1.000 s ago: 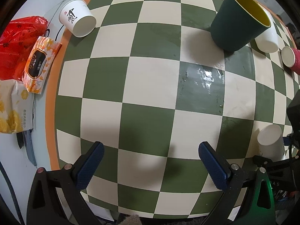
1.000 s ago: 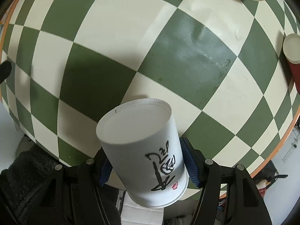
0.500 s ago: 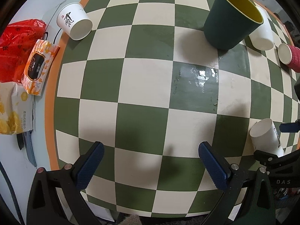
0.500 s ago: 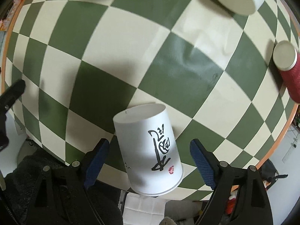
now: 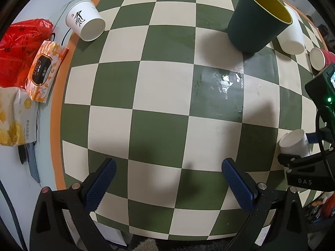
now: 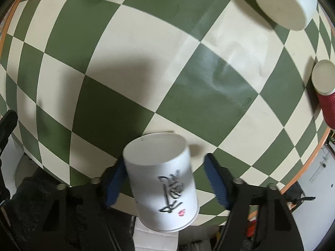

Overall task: Flip cup upside down
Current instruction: 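Lift the cup with the right gripper and rotate it rim-down, then lower the inverted cup onto the table and open the right gripper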

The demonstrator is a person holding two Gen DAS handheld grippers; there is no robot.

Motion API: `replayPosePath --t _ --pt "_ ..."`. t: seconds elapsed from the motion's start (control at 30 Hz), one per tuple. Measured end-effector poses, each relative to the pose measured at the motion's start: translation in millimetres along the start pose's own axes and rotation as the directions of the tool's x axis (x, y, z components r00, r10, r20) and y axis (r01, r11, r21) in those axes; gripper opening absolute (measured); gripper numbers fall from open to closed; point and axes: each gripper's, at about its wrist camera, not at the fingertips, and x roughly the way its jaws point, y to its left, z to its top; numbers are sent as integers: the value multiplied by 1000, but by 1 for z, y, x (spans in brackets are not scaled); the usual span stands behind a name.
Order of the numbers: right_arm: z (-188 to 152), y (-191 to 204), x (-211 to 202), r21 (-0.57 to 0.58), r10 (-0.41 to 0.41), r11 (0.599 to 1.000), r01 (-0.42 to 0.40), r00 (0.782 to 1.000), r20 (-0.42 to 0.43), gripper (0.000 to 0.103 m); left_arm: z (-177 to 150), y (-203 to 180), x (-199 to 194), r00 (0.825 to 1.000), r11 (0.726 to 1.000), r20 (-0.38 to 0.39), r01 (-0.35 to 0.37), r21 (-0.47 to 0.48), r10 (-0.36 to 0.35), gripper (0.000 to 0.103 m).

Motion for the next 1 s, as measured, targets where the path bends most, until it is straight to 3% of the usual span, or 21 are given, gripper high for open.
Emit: replayPosePath --t 0.23,0.43,0.63,0.87,1.0 --pt "-13 -9 -3 29 27 999 -29 998 53 62 2 5 0 1000 1000 -3 5 -7 -5 103" --pt "-36 -31 -30 111 71 989 -97 975 212 61 10 5 0 1000 1000 -6 5 -2 -5 103" --pt "-61 -57 -52 200 65 966 -165 901 429 61 17 0 -1 1000 1000 -4 1 16 -1 103" --pt "-98 -58 -57 288 16 926 -246 785 620 61 23 -16 2 1000 999 9 0 54 0 103" --pt "-123 -60 -45 306 -18 909 -283 707 707 61 24 -21 2 1000 997 16 -7 75 6 103"
